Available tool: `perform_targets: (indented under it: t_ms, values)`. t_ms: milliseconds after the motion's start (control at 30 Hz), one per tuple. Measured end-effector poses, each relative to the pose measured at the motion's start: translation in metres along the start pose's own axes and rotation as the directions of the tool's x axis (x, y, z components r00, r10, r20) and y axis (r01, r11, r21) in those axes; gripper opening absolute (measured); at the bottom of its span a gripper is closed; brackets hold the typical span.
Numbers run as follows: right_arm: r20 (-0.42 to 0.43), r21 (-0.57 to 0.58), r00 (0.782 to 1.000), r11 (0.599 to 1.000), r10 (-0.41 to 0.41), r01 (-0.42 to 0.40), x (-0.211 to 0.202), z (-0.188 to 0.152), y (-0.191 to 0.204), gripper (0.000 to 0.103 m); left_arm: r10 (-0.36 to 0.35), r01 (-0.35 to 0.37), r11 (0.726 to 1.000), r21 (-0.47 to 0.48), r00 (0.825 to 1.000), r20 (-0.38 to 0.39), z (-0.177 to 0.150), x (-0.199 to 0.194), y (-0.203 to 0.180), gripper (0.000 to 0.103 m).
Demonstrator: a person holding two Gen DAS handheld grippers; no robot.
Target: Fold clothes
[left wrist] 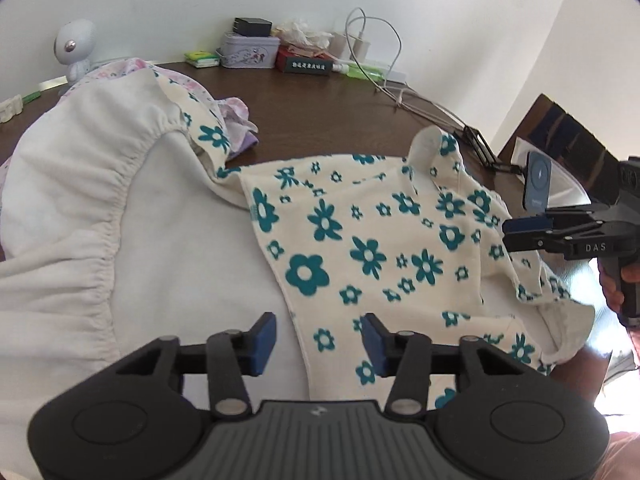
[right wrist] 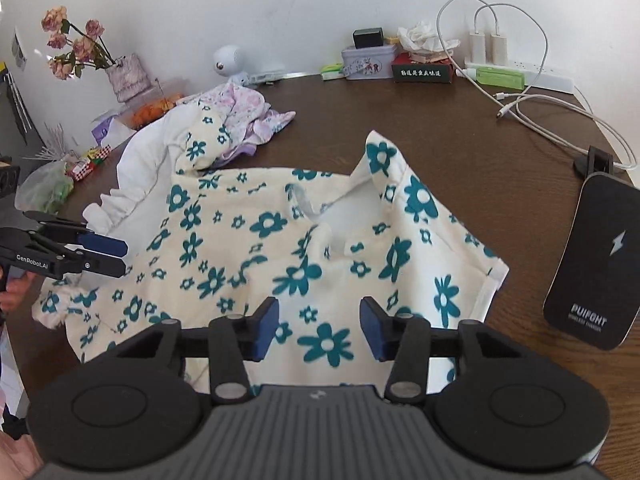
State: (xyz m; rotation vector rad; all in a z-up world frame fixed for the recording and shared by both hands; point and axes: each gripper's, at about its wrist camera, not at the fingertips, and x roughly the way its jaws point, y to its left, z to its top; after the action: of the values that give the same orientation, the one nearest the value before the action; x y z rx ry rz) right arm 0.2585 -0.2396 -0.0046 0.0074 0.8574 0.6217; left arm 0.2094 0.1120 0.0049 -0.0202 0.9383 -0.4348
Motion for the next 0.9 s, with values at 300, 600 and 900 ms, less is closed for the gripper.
perform_targets:
  t_ms: [300,600,900]
  values:
    - [0.001,-0.069,0.998,0.995,-0.066,0.066,-0.001,-0.019,0.007,0.027,0.067,-0.068,0.997,0.022,0.998,0.015,-0.017,-0.016,0.003,0.017]
    - [0.114,-0.138,0.99,0.988,0.088,-0.072,-0.066,-0.048,0.049,0.063,0.026,-0.03,0.999,0.015,0.971,0.236,-0.07,-0.117,0.021,0.072]
    - [0.089,-0.206,0.996,0.978,-0.01,0.028,-0.069,-0.092,0.078,0.067,0.123,-0.151,0.975,0.165,0.978,0.166,-0.126,-0.108,0.007,0.072]
